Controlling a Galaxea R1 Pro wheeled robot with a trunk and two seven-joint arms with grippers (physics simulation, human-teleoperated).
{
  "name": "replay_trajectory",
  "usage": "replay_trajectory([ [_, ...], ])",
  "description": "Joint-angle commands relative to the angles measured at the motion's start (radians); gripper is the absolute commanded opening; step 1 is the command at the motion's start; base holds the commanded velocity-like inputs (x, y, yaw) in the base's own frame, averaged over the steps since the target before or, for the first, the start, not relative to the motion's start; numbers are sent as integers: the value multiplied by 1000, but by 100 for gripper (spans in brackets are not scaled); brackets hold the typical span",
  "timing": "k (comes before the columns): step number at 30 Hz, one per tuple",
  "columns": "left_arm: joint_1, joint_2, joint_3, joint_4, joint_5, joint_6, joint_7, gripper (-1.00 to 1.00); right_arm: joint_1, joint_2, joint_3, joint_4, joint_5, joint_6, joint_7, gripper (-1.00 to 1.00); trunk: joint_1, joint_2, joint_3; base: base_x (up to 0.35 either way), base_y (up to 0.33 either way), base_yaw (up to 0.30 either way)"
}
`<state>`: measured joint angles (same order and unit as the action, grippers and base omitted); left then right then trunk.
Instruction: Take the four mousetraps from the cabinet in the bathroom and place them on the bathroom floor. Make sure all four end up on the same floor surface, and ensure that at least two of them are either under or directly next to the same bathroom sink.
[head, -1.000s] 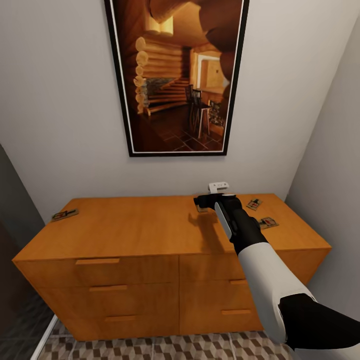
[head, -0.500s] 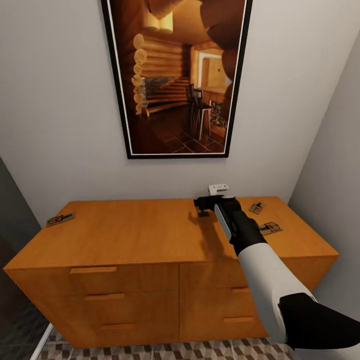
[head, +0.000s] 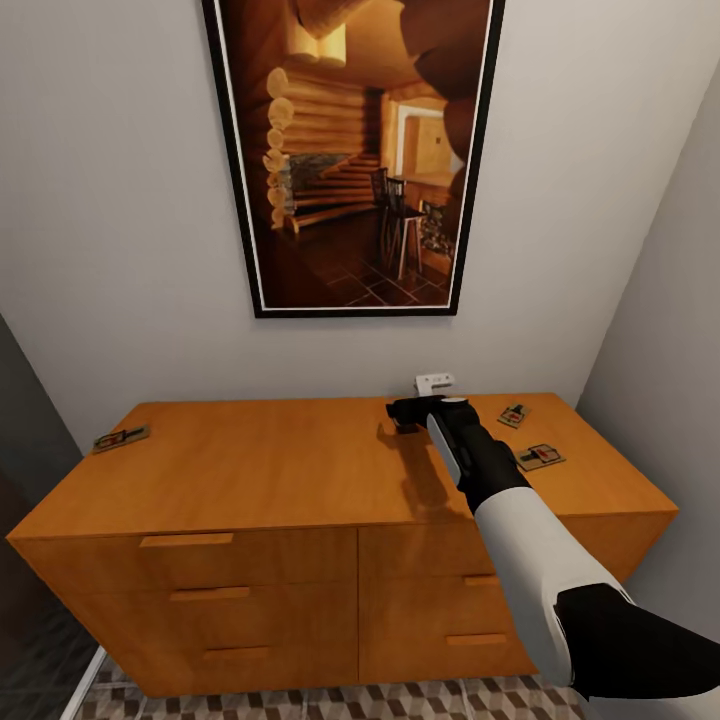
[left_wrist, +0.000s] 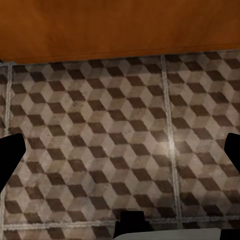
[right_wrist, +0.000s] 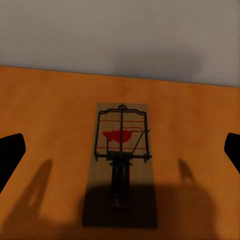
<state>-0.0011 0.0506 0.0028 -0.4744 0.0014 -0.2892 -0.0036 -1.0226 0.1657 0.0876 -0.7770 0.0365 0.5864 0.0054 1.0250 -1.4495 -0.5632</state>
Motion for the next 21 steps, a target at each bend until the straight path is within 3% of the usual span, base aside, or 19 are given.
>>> replay_trajectory([
  [1, 0, 0, 0, 0, 0, -2, 0, 100, -1, 0, 1, -1, 4, 5, 1, 100, 0, 0, -1, 0, 0, 0],
  [12, 0, 0, 0, 0, 0, -2, -1, 100, -1, 1, 1, 21, 4, 0, 1, 100, 0, 0, -1, 0, 0, 0],
  [21, 0, 0, 0, 0, 0, -2, -1, 100, -1, 0, 0, 70, 3, -50, 1, 100, 0, 0, -1, 0, 0, 0],
])
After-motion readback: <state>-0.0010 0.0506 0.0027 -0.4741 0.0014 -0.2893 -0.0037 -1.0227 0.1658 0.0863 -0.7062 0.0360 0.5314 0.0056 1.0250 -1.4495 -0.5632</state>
